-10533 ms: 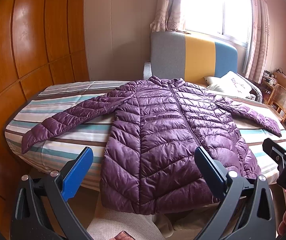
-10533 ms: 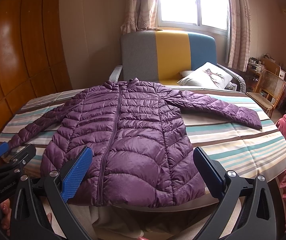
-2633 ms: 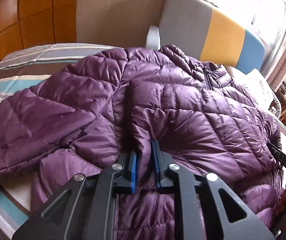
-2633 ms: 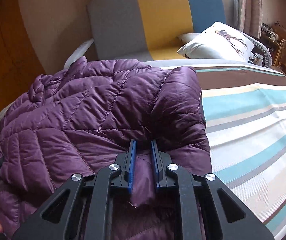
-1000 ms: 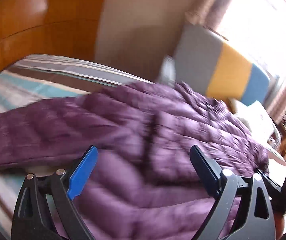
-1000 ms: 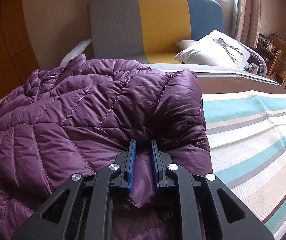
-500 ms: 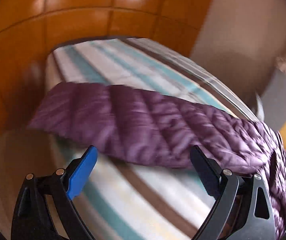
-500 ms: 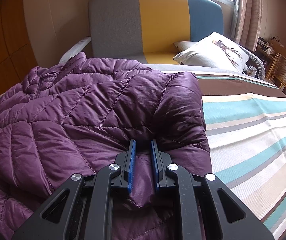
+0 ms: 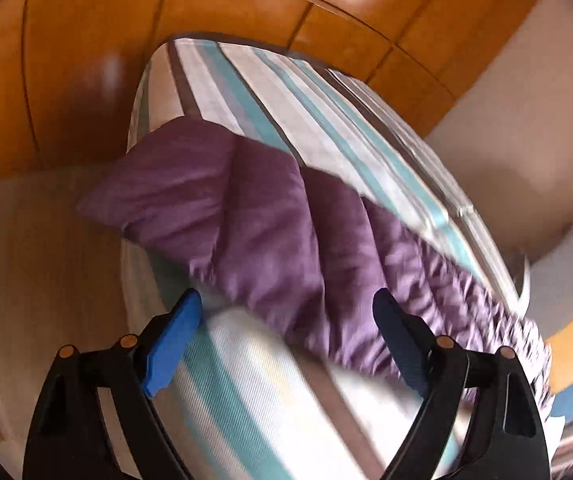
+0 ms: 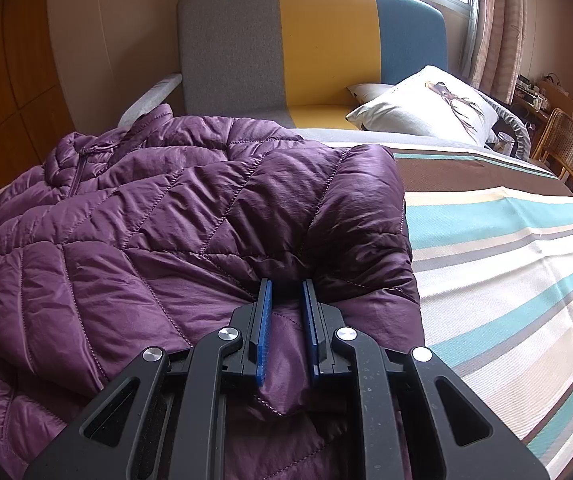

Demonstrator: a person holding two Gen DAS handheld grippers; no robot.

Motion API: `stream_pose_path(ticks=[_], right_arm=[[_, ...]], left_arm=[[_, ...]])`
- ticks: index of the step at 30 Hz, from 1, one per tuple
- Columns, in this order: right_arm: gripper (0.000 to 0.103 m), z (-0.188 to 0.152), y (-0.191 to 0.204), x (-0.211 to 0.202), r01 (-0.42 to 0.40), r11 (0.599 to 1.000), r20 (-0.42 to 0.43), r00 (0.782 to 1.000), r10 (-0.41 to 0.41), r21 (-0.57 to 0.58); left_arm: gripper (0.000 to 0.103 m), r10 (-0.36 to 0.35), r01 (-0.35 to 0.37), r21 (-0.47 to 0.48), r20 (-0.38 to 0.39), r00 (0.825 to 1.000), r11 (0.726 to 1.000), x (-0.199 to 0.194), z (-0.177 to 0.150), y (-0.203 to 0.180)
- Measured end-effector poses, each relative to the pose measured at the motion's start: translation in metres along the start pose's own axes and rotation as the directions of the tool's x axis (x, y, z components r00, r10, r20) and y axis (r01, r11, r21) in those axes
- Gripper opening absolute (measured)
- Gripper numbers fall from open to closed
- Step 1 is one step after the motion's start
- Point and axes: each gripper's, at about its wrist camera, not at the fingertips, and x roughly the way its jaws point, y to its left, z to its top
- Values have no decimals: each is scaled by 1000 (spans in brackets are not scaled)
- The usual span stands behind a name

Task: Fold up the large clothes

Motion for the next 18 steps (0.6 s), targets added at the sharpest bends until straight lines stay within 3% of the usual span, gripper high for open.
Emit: stream_pose_path(ticks=[2,4,5,6,9,11,13,18], right_arm=[[15,0,0,0,1,1000,0,1000,-1,0],[15,0,0,0,1,1000,0,1000,-1,0],[15,0,1,0,2,1000,0,1000,-2,-1],[15,0,0,0,1,1000,0,1000,-1,-1],[15,0,0,0,1,1000,0,1000,-1,0],[15,0,0,0,1,1000,0,1000,-1,0],[15,0,0,0,2,1000,0,1000,-2,-1],[15,0,0,0,-1,1000,0,1000,1,2]], left_arm=[[86,-13,14,-84,8,1000,996,5,12,5],[79,-11,14,-152,17,1000,988,7,18,11],[65,10,-4,-184,30,1000,983,9,22,14],[43,23,-15,-196,37,999,980,10,24,15],[17,36,-31,-153,27,999,988,18,28,10],[11,29,-24,-86,57,998,996,14,26,-2],[10,22,-20,-14,149,989,1000,-5,21,-22],[9,-102,54,194,247,964,980,-38,5,-85]])
